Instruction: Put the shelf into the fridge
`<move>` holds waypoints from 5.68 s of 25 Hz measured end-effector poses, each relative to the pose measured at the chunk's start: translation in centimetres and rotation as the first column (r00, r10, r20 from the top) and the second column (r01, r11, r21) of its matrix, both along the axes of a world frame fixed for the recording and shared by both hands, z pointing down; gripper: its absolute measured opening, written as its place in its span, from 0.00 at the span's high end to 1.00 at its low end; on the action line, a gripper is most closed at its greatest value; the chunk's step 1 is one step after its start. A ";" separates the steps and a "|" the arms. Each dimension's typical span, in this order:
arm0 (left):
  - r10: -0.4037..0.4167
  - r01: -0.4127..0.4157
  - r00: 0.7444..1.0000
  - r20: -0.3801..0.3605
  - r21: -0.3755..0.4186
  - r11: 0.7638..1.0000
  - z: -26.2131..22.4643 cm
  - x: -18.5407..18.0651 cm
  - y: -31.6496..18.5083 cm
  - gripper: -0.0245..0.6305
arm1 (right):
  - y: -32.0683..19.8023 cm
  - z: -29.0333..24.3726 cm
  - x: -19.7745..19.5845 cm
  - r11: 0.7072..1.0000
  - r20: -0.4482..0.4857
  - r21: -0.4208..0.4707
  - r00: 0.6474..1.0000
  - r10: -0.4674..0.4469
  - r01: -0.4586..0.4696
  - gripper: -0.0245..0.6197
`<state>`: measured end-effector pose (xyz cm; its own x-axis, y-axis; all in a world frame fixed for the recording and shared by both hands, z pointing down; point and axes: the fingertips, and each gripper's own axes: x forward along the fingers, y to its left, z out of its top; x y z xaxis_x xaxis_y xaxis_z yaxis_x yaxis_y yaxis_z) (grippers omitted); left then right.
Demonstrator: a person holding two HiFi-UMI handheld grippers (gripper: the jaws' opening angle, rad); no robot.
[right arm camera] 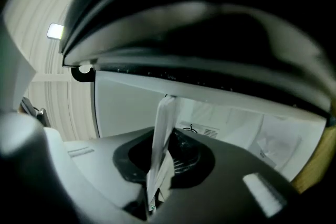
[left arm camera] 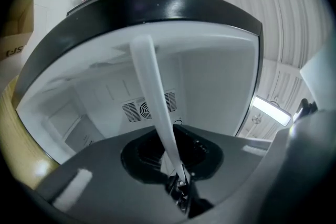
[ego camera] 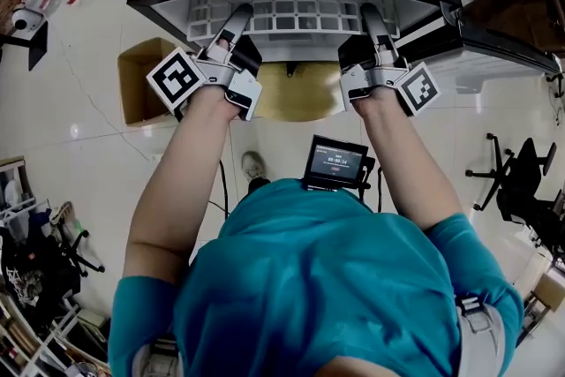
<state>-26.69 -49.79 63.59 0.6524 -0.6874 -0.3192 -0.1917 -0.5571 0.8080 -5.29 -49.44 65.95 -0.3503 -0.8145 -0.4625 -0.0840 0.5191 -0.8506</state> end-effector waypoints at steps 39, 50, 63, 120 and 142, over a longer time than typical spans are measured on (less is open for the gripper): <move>-0.068 0.075 0.995 -0.069 0.103 0.992 0.0 2.6 -2.7 0.88 | -3.0 2.6 2.5 0.986 0.163 -0.027 0.973 0.165 -0.163 0.90; 0.001 -0.001 1.000 -0.025 0.004 1.000 1.7 1.6 -0.5 0.87 | -0.8 4.0 -0.9 0.996 0.102 -0.083 0.994 -0.024 0.033 0.89; 0.113 -0.121 0.991 -0.070 -0.129 0.984 -14.1 -3.2 6.1 0.94 | 4.8 -18.3 -9.0 0.849 0.148 -0.121 0.855 -0.498 0.515 0.96; 0.072 -0.155 0.921 0.383 0.189 0.970 -35.6 36.9 62.7 0.96 | 57.9 -41.6 35.8 0.829 -0.588 0.125 0.713 -0.381 0.546 0.96; 0.006 -0.197 0.782 0.624 0.238 0.951 -33.6 56.7 79.2 0.96 | 75.0 -36.7 58.6 0.905 -0.745 0.004 0.605 -0.280 0.425 0.96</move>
